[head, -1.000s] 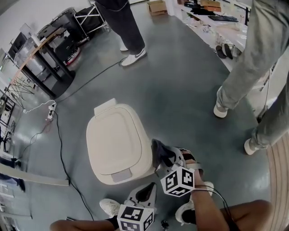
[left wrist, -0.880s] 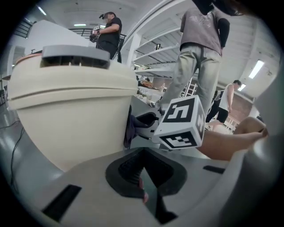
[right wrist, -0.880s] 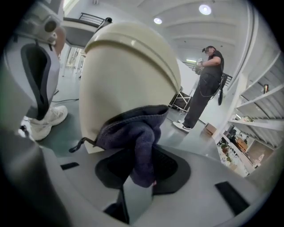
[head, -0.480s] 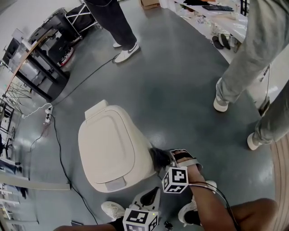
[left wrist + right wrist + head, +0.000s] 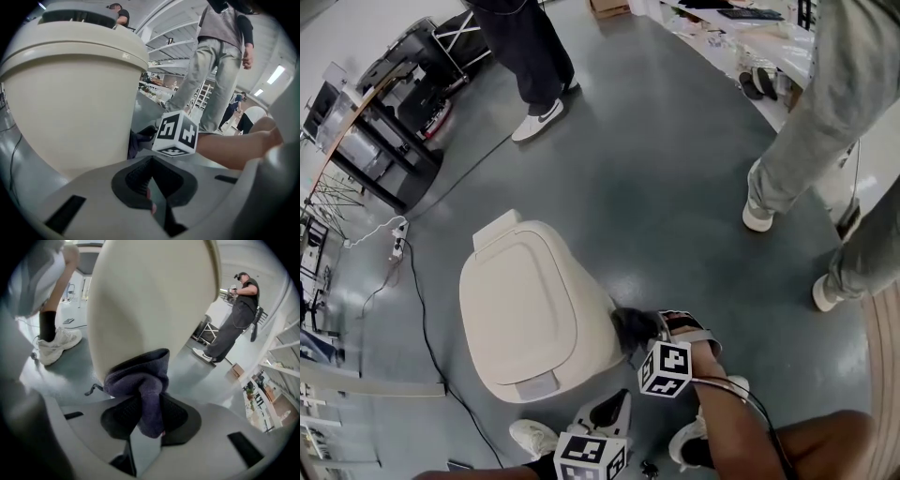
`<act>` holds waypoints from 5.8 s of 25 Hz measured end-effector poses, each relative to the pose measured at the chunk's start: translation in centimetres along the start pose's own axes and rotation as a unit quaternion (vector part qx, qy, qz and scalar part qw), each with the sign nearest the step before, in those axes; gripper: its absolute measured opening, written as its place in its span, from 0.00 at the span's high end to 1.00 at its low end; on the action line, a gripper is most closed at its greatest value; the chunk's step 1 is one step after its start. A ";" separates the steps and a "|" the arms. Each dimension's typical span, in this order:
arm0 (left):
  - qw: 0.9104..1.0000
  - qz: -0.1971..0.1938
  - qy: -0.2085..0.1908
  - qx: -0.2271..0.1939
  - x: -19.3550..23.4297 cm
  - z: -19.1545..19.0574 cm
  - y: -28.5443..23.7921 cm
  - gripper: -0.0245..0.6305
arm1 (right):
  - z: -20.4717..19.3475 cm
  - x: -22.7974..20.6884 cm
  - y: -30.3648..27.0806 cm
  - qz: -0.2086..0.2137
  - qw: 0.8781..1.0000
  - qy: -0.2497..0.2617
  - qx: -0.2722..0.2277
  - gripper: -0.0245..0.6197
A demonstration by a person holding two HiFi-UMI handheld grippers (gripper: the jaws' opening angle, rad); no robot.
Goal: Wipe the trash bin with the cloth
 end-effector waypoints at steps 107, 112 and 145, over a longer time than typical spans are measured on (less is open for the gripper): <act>1.000 0.010 0.013 -0.005 1.7 -1.3 -1.7 0.96 | 0.2 -6.9 -8.8 -0.014 0.972 -0.199 -0.125 0.80; 1.000 0.010 0.020 0.001 2.2 -1.6 -2.1 0.96 | -0.9 -6.4 -9.8 -0.009 0.969 -0.220 -0.108 0.80; 0.974 0.138 0.114 -0.139 16.4 -4.0 11.6 0.96 | 9.2 16.7 9.8 -0.141 0.927 -0.301 -0.174 0.80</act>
Point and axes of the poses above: the fingertips, and each gripper's own axes: y backward along the fingers, x to its left, z out of its top, the point moved 8 cm from there along y, backward along the fingers, and after that the axes turned 12 degrees about z, right-handed, at the moved point
